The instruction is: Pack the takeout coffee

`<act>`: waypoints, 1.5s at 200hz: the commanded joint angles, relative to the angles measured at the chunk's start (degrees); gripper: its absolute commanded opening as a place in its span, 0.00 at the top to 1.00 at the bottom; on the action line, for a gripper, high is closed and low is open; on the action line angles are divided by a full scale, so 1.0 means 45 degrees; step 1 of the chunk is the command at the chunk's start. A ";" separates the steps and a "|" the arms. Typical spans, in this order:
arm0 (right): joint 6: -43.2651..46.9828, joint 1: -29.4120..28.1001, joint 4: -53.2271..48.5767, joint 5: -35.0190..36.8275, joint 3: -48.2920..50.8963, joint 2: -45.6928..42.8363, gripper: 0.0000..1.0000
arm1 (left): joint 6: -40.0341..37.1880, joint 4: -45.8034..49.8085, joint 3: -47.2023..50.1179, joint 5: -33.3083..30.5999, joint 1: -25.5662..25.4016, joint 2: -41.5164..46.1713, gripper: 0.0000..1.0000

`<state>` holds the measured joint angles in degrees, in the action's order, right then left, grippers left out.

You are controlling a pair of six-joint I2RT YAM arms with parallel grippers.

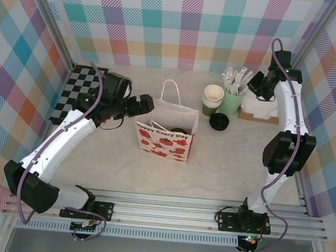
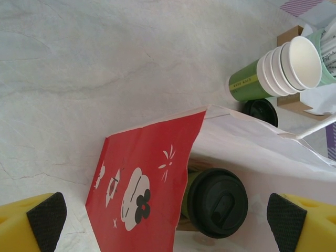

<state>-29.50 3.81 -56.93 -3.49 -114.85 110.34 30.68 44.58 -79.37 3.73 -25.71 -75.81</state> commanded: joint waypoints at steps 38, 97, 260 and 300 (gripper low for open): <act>0.3357 -0.0005 -0.1765 0.0381 -0.0966 -0.2504 1.00 | -0.0430 -0.0783 0.0261 0.1176 0.0131 0.0146 0.00; 0.4748 -0.0023 -0.2442 0.0724 -0.2147 -0.3610 1.00 | -0.0608 -0.0461 0.0176 0.0945 0.0128 -0.0064 0.00; 0.4690 -0.5240 -0.1879 -0.8880 -0.1748 -0.8459 1.00 | 0.2521 0.2612 0.0713 -0.4734 0.2079 0.1378 0.00; 0.5605 -0.7399 -0.2229 -0.7397 -0.1388 -0.7072 1.00 | 0.3640 0.2246 0.2151 -0.4525 0.2238 0.0922 0.00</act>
<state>-7.51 -25.63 -66.72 -39.27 -121.75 74.94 42.54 53.91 -73.36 -15.35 -16.29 -70.30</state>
